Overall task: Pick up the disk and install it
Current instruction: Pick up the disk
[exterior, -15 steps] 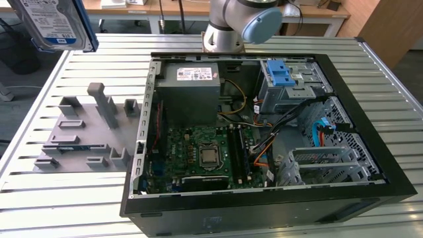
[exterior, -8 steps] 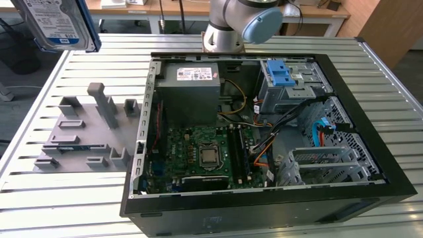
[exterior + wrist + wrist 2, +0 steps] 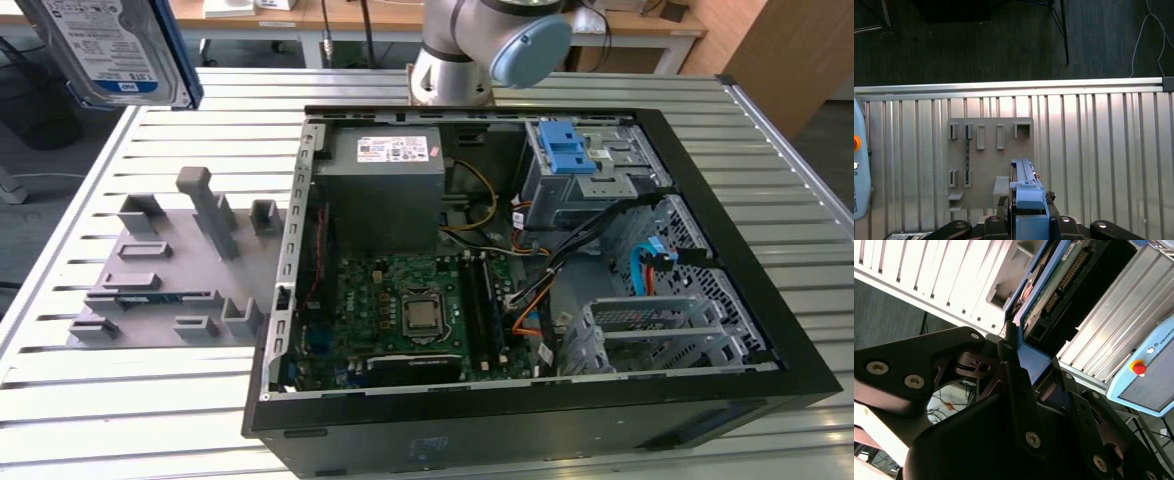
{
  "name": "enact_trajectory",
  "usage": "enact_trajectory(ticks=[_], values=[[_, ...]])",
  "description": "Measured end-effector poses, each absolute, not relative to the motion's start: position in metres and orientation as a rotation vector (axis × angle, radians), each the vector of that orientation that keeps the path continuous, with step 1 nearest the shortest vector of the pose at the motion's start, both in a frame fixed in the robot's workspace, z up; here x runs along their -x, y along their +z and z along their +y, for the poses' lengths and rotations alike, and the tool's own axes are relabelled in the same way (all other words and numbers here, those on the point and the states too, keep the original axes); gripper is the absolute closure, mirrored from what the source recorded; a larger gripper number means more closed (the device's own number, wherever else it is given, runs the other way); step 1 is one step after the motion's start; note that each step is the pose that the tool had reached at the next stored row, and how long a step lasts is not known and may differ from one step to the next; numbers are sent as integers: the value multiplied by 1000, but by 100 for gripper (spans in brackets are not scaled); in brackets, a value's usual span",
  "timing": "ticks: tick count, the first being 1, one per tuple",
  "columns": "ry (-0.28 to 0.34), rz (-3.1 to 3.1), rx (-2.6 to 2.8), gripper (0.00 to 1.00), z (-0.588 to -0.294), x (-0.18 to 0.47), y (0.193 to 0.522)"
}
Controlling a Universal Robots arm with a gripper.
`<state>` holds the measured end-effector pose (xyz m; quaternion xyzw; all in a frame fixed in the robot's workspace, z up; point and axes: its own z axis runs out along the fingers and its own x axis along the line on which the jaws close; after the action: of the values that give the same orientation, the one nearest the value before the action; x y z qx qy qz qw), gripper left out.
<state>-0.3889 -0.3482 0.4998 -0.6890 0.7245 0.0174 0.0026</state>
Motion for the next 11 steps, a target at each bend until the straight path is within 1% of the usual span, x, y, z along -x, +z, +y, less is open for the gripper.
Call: enact_trajectory(ticks=[11], values=[[54, 2273, 2161, 63, -356, 387, 500]])
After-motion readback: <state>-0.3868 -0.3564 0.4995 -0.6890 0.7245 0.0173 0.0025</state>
